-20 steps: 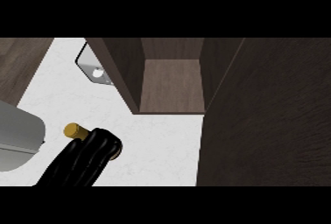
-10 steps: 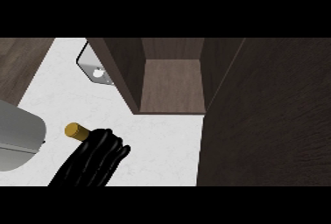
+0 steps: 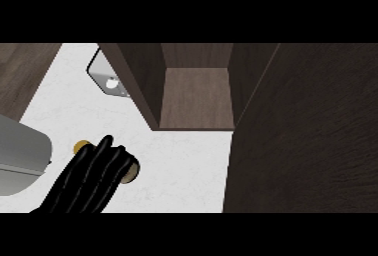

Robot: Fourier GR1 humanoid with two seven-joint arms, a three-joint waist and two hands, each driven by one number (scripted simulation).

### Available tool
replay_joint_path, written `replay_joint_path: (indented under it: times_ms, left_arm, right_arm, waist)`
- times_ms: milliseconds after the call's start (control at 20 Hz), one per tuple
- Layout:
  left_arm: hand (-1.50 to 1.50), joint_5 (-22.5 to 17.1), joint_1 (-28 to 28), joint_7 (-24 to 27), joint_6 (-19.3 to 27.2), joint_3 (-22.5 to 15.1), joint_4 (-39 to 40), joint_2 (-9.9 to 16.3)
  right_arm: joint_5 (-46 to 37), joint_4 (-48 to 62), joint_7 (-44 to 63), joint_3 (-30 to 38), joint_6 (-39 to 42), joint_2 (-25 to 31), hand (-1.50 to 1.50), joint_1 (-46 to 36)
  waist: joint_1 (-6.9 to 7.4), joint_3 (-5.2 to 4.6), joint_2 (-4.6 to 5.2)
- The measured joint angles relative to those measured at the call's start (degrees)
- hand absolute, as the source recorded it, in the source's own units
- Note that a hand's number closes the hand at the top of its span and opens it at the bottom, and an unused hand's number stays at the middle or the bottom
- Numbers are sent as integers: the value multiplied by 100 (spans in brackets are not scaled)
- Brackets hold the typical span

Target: Pick up the wine, place it into the cabinet and close the cabinet

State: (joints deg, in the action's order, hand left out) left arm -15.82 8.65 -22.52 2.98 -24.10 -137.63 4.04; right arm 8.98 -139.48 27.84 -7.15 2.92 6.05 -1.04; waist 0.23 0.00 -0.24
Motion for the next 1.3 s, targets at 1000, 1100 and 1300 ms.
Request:
replay_joint_path:
  times_ms: [1000,1100,1300]
  left_arm:
    - [-150,-823,194,903,-725,2505,782,405]
    - [-150,-866,183,1047,-874,2655,1031,419]
    - [-150,-948,138,1237,-1157,2931,1537,486]
  right_arm:
    - [-196,-124,321,-152,-86,-96,-150,-223]
    - [-185,-115,351,-31,-69,-73,-150,-308]
    - [-238,-152,350,-112,-59,-109,-150,-238]
  waist:
    - [-22,-2,16]
    - [-22,-3,17]
    - [-31,-1,18]
